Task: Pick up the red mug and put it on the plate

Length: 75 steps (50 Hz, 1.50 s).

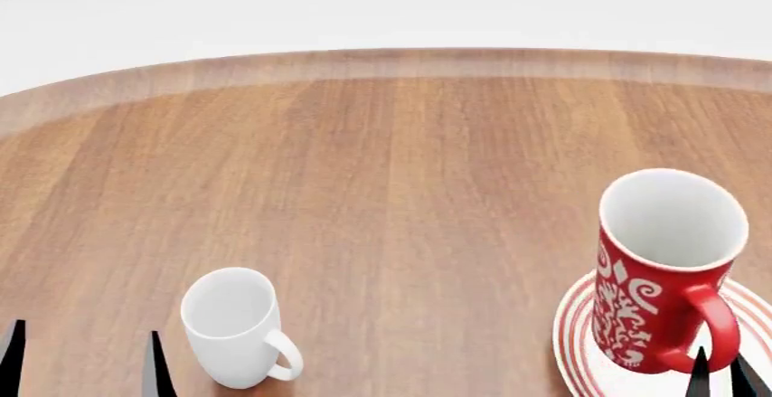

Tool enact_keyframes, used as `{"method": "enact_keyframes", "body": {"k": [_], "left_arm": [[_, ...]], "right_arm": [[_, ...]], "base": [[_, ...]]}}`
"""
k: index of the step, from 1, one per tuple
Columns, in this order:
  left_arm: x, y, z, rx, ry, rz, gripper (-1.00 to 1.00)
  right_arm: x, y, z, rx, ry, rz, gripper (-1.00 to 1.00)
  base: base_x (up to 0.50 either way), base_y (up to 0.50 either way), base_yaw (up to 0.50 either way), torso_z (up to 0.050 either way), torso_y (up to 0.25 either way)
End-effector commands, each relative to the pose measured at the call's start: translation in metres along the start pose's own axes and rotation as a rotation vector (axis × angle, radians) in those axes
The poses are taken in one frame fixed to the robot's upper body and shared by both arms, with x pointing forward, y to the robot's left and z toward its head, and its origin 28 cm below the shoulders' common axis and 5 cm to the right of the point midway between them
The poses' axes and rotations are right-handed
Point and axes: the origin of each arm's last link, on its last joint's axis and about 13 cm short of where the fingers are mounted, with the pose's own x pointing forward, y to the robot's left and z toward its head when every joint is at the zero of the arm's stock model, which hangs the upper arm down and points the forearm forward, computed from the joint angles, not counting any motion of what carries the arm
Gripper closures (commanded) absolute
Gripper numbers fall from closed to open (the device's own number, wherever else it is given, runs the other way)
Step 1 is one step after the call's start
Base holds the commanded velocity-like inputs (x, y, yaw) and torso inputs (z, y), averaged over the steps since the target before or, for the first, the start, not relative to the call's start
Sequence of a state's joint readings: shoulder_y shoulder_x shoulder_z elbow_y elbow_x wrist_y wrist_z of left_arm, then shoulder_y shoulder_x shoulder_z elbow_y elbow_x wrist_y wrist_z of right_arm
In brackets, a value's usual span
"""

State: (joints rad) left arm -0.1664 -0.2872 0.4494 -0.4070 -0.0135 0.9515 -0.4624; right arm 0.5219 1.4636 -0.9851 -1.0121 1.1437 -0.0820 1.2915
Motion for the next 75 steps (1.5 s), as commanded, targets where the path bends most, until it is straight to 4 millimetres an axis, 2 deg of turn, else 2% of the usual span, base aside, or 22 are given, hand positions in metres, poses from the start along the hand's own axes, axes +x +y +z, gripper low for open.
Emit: {"method": "enact_keyframes", "body": {"k": [1,6,20,25,34,42,61,67,75], "left_arm": [[0.0,0.0,0.0,-0.001,-0.002,0.005,-1.0],[0.0,0.0,0.0,-0.002,0.001,0.005,-1.0],[0.0,0.0,0.0,-0.002,0.001,0.005,-1.0],[0.0,0.0,0.0,0.0,-0.004,0.01,-1.0],[0.0,0.0,0.0,0.006,0.001,0.003,-1.0],[0.0,0.0,0.0,0.006,0.0,0.003,-1.0],[0.0,0.0,0.0,0.009,-0.004,0.007,-1.0],[0.0,0.0,0.0,0.011,-0.002,0.008,-1.0],[0.0,0.0,0.0,0.014,-0.003,0.009,-1.0]], "right_arm": [[0.011,-0.003,0.016,0.029,-0.025,-0.064,1.0],[0.017,-0.007,0.018,0.018,-0.026,-0.127,1.0],[0.017,-0.007,0.019,0.018,-0.026,-0.127,1.0],[0.018,-0.013,0.026,-0.078,-0.051,-0.091,1.0],[0.039,-0.033,0.048,-0.122,-0.065,-0.084,1.0],[0.053,-0.042,0.063,-0.133,-0.074,-0.057,1.0],[0.098,-0.056,0.073,-0.162,-0.021,0.028,1.0],[0.114,-0.065,0.08,-0.132,-0.025,0.035,1.0],[0.134,-0.076,0.085,-0.176,-0.033,0.04,1.0]], "base": [[0.0,0.0,0.0,0.0,0.0],[0.0,0.0,0.0,0.0,0.0],[0.0,0.0,0.0,0.0,0.001],[0.0,0.0,0.0,0.0,0.0],[0.0,0.0,0.0,0.0,0.0],[0.0,0.0,0.0,0.0,0.0],[0.0,0.0,0.0,0.0,0.001],[0.0,0.0,0.0,0.0,0.0],[0.0,0.0,0.0,0.0,0.0]]}}
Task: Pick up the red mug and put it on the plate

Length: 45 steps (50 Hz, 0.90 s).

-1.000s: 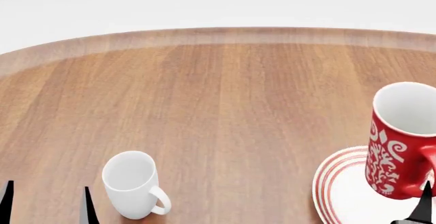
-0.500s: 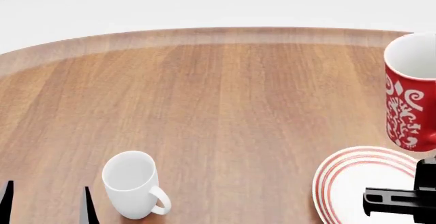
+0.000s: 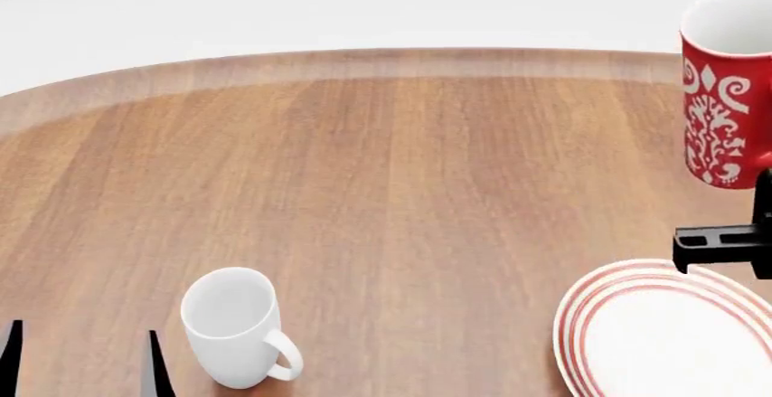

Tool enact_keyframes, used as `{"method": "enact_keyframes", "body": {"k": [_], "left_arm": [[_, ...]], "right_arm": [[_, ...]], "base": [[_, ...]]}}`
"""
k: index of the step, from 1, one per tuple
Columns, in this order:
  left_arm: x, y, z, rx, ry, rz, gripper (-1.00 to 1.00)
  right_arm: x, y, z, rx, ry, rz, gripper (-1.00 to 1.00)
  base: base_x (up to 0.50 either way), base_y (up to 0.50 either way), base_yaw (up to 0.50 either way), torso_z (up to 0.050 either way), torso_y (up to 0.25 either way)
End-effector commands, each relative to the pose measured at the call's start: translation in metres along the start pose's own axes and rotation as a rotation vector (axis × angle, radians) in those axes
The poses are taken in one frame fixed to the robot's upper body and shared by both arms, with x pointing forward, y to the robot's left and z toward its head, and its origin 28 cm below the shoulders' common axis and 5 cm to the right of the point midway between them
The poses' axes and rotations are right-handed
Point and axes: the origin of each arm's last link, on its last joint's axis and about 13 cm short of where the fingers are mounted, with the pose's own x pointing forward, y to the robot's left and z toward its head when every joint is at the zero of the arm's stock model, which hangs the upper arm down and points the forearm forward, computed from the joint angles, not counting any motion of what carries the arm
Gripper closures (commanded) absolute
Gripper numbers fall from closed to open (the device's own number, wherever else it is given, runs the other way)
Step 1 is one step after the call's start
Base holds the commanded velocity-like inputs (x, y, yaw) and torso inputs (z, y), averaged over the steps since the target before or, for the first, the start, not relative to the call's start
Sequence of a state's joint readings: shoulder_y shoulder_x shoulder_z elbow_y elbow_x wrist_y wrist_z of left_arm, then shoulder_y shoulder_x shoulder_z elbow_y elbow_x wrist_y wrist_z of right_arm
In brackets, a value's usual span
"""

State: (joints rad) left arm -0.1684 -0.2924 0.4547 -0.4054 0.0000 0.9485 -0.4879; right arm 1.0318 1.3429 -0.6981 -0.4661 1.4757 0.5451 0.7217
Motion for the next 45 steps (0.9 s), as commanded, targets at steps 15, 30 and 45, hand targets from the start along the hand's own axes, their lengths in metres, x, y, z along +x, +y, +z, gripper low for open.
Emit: {"method": "enact_keyframes", "body": {"k": [15,30,45], "left_arm": [[0.0,0.0,0.0,0.006,0.001,0.002,-1.0],[0.0,0.0,0.0,0.01,0.0,0.002,-1.0],[0.0,0.0,0.0,0.011,0.0,-0.002,-1.0]], "right_arm": [[0.048,-0.04,0.003,-0.069,-0.007,0.057,1.0],[0.063,-0.051,-0.033,0.005,0.023,0.103,1.0],[0.092,-0.052,-0.045,0.143,-0.022,0.11,1.0]], "base": [[0.0,0.0,0.0,0.0,0.001],[0.0,0.0,0.0,0.0,0.0],[0.0,0.0,0.0,0.0,0.001]]}}
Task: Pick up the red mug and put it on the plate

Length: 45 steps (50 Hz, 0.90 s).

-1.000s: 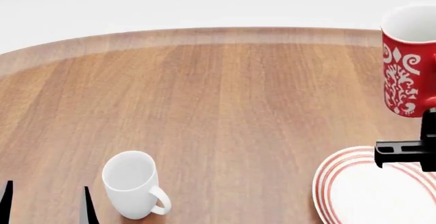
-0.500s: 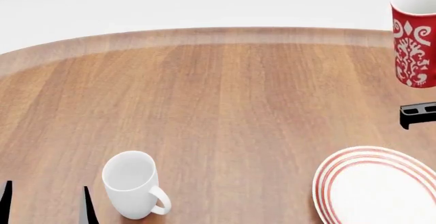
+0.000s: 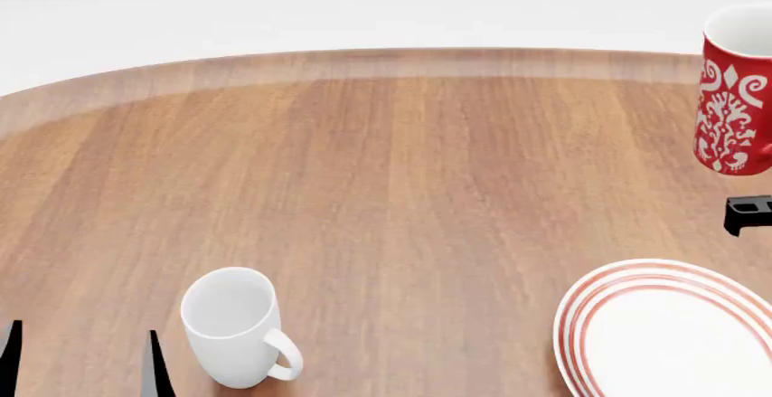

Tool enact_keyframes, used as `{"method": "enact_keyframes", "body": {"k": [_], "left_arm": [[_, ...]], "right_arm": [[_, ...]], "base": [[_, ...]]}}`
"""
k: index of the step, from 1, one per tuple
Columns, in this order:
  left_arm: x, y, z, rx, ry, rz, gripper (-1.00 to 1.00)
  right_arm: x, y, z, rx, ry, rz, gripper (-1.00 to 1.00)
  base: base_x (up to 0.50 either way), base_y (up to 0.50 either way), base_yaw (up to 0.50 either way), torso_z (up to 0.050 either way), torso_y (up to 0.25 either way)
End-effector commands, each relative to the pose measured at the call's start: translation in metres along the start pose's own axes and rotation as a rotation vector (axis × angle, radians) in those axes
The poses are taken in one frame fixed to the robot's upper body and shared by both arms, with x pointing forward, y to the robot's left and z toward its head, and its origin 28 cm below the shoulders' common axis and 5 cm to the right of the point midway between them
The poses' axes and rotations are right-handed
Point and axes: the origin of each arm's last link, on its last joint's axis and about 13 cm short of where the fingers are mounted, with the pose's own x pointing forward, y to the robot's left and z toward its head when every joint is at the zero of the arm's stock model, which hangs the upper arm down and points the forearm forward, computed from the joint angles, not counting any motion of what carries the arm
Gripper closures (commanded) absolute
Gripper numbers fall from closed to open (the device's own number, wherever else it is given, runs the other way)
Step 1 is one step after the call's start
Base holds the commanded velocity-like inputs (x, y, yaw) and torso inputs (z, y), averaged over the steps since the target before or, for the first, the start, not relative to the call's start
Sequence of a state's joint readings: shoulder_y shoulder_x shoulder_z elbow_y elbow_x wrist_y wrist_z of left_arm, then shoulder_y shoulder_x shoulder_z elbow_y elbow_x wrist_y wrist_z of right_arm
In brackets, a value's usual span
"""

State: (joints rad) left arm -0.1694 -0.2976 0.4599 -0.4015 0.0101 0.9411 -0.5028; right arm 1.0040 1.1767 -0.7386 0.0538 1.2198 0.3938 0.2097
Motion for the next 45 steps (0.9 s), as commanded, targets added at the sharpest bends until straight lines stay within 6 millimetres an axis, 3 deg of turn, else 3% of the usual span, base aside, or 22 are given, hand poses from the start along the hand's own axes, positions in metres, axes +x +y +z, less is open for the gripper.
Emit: {"method": "enact_keyframes", "body": {"k": [1,14,25,45], "left_arm": [[0.0,0.0,0.0,0.001,0.0,-0.003,-1.0],[0.0,0.0,0.0,0.008,-0.001,-0.007,-1.0],[0.0,0.0,0.0,0.013,-0.002,-0.01,-1.0],[0.0,0.0,0.0,0.02,0.003,-0.015,-1.0]], "right_arm": [[0.021,-0.007,-0.005,0.059,-0.045,0.004,1.0],[0.048,-0.007,0.0,0.063,-0.042,0.033,1.0],[0.065,-0.002,-0.022,0.045,0.034,0.048,1.0],[0.055,-0.002,-0.048,0.055,0.06,0.077,1.0]], "base": [[0.0,0.0,0.0,0.0,0.0],[0.0,0.0,0.0,0.0,0.0],[0.0,0.0,0.0,0.0,0.001],[0.0,0.0,0.0,0.0,0.0]]}}
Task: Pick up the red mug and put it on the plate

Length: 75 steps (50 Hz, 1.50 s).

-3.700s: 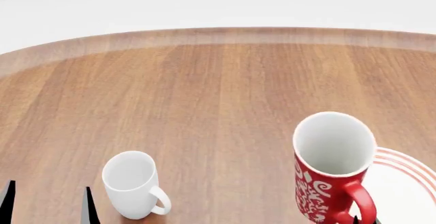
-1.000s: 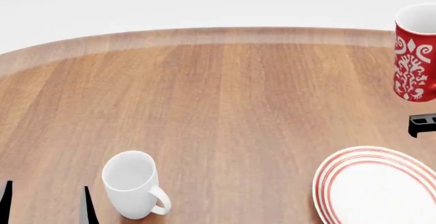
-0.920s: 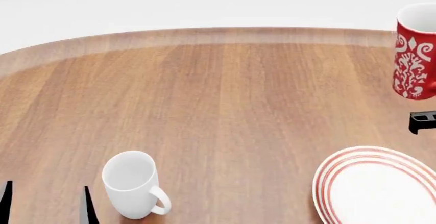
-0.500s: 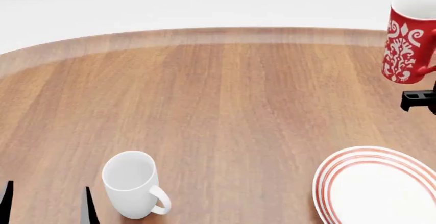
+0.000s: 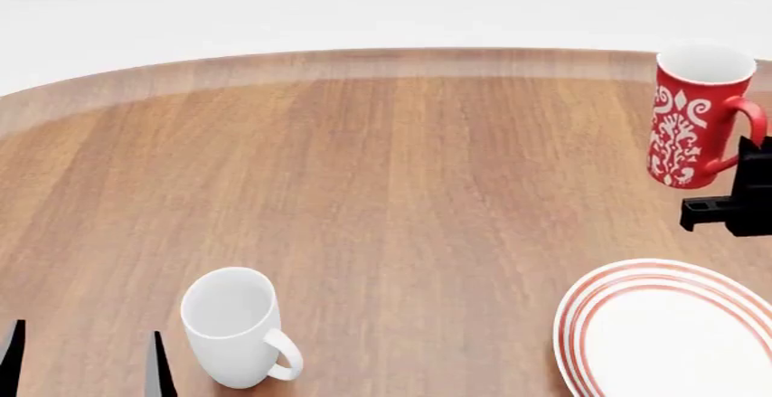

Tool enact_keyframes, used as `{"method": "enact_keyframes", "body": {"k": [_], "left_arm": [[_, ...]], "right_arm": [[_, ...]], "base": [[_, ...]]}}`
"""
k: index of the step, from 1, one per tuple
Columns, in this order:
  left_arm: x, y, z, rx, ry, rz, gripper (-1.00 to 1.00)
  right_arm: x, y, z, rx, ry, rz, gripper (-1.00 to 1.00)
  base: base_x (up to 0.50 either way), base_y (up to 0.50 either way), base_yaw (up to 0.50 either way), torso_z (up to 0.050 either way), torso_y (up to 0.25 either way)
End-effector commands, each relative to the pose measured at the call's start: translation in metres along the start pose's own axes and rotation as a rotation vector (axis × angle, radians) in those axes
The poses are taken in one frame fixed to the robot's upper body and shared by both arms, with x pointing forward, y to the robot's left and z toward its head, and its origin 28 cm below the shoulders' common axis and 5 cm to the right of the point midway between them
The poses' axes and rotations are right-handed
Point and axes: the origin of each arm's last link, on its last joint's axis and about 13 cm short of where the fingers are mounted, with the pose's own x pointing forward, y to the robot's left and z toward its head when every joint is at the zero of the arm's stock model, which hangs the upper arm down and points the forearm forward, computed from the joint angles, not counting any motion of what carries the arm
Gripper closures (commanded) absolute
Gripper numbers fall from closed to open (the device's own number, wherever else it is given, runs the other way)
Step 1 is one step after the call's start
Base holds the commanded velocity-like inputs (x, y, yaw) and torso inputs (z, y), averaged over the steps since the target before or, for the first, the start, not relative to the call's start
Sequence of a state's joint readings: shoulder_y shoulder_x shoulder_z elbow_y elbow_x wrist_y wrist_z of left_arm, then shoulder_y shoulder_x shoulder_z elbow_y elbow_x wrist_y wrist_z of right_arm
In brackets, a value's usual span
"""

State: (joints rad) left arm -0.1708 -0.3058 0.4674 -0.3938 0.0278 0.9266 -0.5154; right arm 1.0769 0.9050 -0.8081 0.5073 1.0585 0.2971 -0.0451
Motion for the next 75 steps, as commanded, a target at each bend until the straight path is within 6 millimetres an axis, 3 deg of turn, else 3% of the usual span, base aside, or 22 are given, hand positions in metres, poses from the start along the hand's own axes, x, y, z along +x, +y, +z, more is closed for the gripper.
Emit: {"method": "enact_keyframes", "body": {"k": [1,6,7,20,31,34,35,36,56,69,75], "left_arm": [[0.0,0.0,0.0,0.004,0.001,-0.003,-1.0],[0.0,0.0,0.0,0.004,-0.003,-0.004,-1.0],[0.0,0.0,0.0,0.003,-0.003,-0.001,-1.0],[0.0,0.0,0.0,0.004,-0.001,-0.002,-1.0],[0.0,0.0,0.0,0.004,0.0,-0.002,-1.0],[0.0,0.0,0.0,0.004,0.0,-0.002,-1.0],[0.0,0.0,0.0,0.004,0.002,0.0,-1.0],[0.0,0.0,0.0,0.004,0.002,0.0,-1.0],[0.0,0.0,0.0,0.005,0.008,-0.003,-1.0],[0.0,0.0,0.0,0.007,0.009,-0.002,-1.0],[0.0,0.0,0.0,0.008,0.011,-0.004,-1.0]], "right_arm": [[-0.004,-0.002,-0.008,-0.006,0.004,-0.001,1.0],[-0.005,-0.004,-0.01,0.018,0.017,-0.037,1.0],[-0.009,-0.002,0.003,0.006,-0.012,-0.021,1.0],[-0.009,-0.002,0.002,0.013,-0.012,-0.011,1.0],[0.007,-0.01,-0.036,0.083,0.052,0.006,1.0],[0.007,-0.011,-0.036,0.083,0.052,0.006,1.0],[0.01,-0.014,-0.052,0.1,0.078,-0.004,1.0],[0.011,-0.015,-0.054,0.103,0.084,-0.011,1.0],[0.011,-0.021,-0.071,0.07,0.058,-0.031,1.0],[0.016,-0.021,-0.099,0.038,0.022,0.009,1.0],[0.017,-0.02,-0.102,0.036,0.005,0.015,1.0]], "base": [[0.0,0.0,0.0,0.0,0.0],[0.0,0.0,0.0,0.0,0.002],[0.0,0.0,0.0,0.0,0.0],[0.0,0.0,0.0,0.0,0.0],[0.0,0.0,0.0,0.0,0.0],[0.0,0.0,0.0,0.0,0.0],[0.0,0.0,0.0,0.0,0.0],[0.0,0.0,0.0,0.0,0.0],[0.0,0.0,0.0,0.0,0.001],[0.0,0.0,0.0,0.001,0.001],[0.0,0.0,0.0,0.0,0.0]]}}
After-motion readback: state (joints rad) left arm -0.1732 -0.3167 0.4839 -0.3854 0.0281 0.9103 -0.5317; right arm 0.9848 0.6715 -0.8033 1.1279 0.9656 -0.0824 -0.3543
